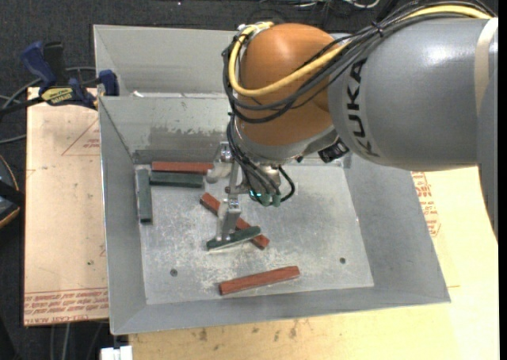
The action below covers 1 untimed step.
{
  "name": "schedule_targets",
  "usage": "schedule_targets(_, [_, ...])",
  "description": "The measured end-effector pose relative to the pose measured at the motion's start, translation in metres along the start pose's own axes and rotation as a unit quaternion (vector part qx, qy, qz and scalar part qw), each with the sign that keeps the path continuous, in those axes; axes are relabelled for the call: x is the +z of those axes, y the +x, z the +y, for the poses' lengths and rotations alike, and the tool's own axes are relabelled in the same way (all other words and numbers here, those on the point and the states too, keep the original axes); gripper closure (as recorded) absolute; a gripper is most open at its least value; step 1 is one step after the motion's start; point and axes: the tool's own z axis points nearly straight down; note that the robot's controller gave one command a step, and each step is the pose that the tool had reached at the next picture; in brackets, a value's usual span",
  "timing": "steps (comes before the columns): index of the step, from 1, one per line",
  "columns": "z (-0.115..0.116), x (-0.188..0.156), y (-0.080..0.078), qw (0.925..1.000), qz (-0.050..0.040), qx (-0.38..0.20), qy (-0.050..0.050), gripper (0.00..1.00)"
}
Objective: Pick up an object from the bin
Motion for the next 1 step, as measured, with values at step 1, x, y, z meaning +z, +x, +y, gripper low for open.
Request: schedule_targets(1, [-0.001,-0.0043,-0.0017,1.0,-0.0039,0.002,-0.001,0.0])
